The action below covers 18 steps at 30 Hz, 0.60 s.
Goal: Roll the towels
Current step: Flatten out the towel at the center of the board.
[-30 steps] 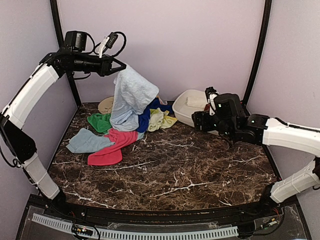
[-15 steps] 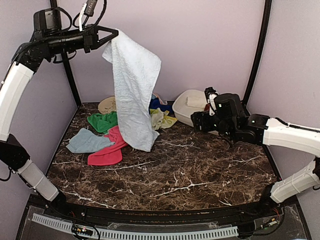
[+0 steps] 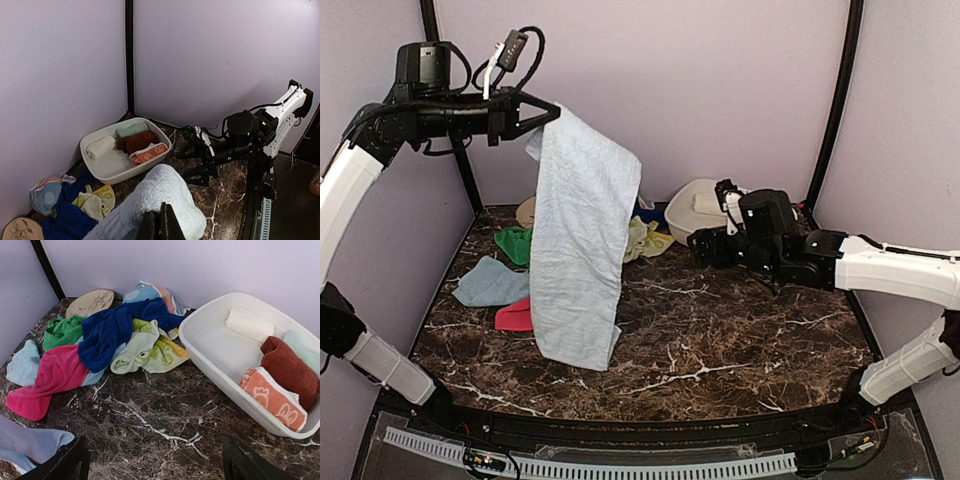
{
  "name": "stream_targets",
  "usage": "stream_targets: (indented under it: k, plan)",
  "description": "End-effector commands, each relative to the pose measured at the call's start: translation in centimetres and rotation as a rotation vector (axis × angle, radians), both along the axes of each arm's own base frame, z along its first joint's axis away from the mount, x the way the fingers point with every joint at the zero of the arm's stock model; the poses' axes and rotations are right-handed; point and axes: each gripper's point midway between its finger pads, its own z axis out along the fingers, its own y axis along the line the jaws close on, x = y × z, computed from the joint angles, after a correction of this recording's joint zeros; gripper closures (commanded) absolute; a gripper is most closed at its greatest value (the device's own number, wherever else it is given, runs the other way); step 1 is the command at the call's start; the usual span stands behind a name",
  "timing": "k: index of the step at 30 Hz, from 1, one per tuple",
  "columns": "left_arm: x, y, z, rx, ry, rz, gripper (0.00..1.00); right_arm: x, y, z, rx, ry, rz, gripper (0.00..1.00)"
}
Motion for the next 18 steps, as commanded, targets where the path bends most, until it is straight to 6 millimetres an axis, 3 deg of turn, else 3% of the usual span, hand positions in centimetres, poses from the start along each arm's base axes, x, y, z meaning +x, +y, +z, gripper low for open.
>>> stream_targets:
  k: [1, 4, 8, 12, 18]
  plan:
    - [-3.2, 1.9, -4.3, 0.101, 0.008, -0.009, 1.0, 0.5, 3.3, -1.5, 0.052, 0.041, 0.078, 0.08]
    - [-2.9, 2.5, -5.5, 0.135, -0.006, 0.028, 1.0, 1.1, 4.4, -2.3, 0.047, 0.066, 0.08, 0.09]
    - [-2.1, 1.4, -5.1, 0.113, 0.024, -0.003, 1.0, 1.1, 6.2, -1.3, 0.111, 0.058, 0.14, 0.08]
    - [-1.3, 0.0, -4.8, 0.104, 0.074, -0.051, 1.0, 0.5, 8.5, 1.2, 0.203, 0.024, 0.254, 0.02]
    - [-0.8, -0.8, -4.7, 0.12, 0.069, -0.065, 1.0, -2.2, 12.6, 6.7, 0.386, -0.032, 0.531, 0.0]
